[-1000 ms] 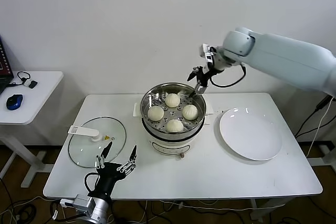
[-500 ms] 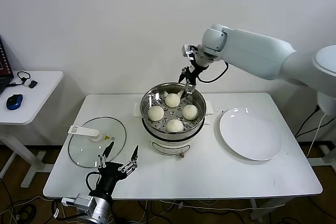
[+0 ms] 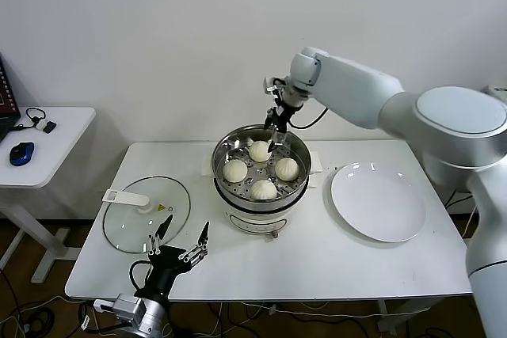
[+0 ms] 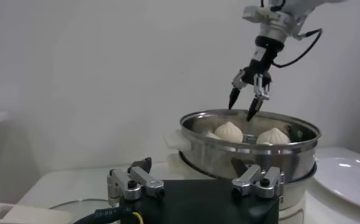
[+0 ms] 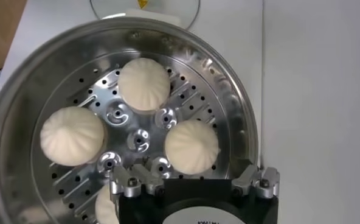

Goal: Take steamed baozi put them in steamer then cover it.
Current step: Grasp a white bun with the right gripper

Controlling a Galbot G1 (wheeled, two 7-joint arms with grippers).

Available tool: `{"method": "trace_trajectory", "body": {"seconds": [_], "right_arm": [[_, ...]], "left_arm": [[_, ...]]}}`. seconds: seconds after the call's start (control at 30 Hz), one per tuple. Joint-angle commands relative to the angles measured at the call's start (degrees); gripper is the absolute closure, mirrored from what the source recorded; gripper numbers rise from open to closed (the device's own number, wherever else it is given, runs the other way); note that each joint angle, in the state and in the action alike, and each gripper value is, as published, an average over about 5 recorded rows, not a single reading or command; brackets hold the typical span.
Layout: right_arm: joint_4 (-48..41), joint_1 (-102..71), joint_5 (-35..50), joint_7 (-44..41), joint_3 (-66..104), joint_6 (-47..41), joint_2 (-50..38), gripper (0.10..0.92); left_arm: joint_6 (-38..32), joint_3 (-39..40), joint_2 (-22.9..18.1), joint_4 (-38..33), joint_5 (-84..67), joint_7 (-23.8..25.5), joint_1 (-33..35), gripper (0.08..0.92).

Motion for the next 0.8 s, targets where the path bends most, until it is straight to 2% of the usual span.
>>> {"method": "trace_trajectory", "body": {"seconds": [0.03,0.8], "right_arm": [[-6.0,-3.4,-3.4,-1.0,3.1,1.0,3.1,0.203],[-10.5,-6.5,-7.9,-0.4,8.1,2.2,5.7,0.203]], "left_arm": [[-0.1,0.1,-0.1,0.4,0.4,0.0,0.1,0.177],[-2.1,0.3,-0.3,1.7,1.9,-0.3,0.6,0.177]]}}
